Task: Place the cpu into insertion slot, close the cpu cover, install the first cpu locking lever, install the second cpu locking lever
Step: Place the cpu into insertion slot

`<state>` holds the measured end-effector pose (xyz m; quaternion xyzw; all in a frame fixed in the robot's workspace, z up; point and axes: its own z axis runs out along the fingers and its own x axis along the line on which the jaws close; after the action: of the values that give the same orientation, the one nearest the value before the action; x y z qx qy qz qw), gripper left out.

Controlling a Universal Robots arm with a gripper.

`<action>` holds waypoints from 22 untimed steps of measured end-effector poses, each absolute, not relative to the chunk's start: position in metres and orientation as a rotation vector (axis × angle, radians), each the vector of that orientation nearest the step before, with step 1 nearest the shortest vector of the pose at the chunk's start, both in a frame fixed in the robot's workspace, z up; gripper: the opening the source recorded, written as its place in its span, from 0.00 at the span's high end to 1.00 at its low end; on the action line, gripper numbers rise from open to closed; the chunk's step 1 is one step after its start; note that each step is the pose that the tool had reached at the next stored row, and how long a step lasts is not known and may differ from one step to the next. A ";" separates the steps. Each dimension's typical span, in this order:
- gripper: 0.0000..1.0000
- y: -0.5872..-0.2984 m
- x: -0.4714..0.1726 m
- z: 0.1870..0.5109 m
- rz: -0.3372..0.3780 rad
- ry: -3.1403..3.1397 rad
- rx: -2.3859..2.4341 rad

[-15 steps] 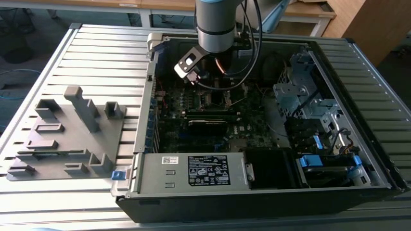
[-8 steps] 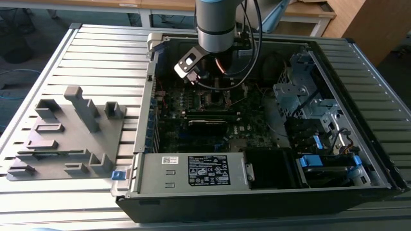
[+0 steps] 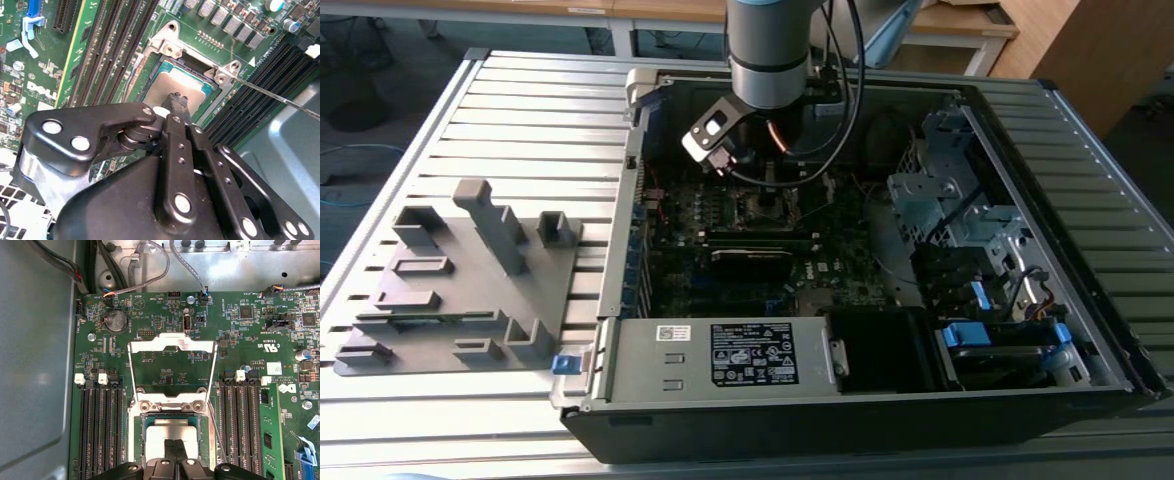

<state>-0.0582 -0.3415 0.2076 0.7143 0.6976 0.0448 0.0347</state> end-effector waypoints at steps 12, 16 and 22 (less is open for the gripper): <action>0.89 -0.341 -0.056 0.207 0.080 2.172 2.224; 0.89 -0.341 -0.053 0.207 0.078 2.172 2.225; 0.89 -0.340 -0.053 0.207 0.077 2.172 2.225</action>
<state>-0.0526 -0.3396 0.2073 0.7153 0.6982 0.0249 0.0157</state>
